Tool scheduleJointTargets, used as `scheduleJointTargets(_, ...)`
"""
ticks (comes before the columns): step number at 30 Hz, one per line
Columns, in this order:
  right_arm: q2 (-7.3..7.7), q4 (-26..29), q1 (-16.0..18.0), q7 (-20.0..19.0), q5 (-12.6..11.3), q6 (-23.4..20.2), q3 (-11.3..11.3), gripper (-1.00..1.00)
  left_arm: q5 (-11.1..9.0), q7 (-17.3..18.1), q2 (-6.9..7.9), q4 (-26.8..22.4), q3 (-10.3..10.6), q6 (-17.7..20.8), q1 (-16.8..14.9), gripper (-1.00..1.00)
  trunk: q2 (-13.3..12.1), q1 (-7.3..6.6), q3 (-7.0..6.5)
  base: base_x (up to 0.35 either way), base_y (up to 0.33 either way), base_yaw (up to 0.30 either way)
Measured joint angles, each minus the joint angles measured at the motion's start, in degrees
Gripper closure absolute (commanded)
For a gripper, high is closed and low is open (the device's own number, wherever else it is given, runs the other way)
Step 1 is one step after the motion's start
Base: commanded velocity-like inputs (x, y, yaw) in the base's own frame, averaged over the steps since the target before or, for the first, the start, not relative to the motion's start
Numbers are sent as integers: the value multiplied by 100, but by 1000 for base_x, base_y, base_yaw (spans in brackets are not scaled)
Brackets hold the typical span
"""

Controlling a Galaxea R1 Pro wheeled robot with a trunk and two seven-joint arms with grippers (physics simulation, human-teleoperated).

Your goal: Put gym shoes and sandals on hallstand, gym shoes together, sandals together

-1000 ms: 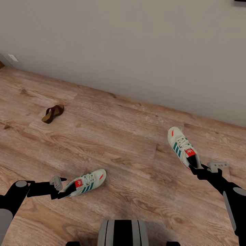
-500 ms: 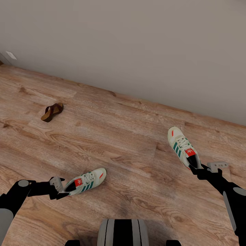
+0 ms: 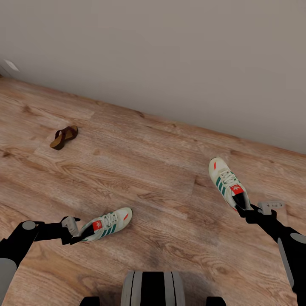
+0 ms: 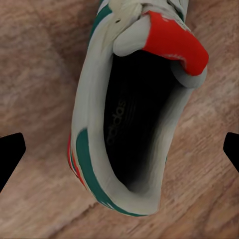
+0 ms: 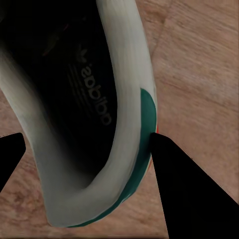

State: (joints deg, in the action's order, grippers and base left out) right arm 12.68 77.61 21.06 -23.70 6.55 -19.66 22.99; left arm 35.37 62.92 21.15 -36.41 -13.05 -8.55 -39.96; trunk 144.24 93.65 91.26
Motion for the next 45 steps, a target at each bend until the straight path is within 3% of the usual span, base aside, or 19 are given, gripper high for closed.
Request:
scheduleJointTargets(9, 0, 0, 0, 0, -4, 0, 1, 100, 18, 0, -44, -7, 9, 6, 0, -100, 1, 2, 33, 0, 0, 0)
scheduleJointTargets(13, 0, 1, 0, 0, -5, 0, 1, 100, 106, -38, -113, -10, 202, 13, 0, -100, 2, 2, 40, 0, 0, 0)
scheduleJointTargets(19, 1, 1, 0, 0, -5, 0, 1, 100, 188, -453, -140, -9, 447, 30, -3, -100, 2, 2, 41, 0, 0, 0)
scheduleJointTargets(27, 9, 9, 0, 0, -5, 0, 1, 100, 302, -489, -141, 3, 482, 25, 32, -100, 2, 2, 42, 0, 0, 0)
scheduleJointTargets(33, 14, 9, 0, 0, 0, 0, 1, 100, 313, -492, -139, 6, 483, 20, 55, -100, 7, 13, 130, 0, 0, 0)
scheduleJointTargets(45, 18, 9, -1, 0, -5, 0, 1, 100, 321, -493, -130, 6, 489, 16, 61, -100, 7, 12, 151, 0, 0, 0)
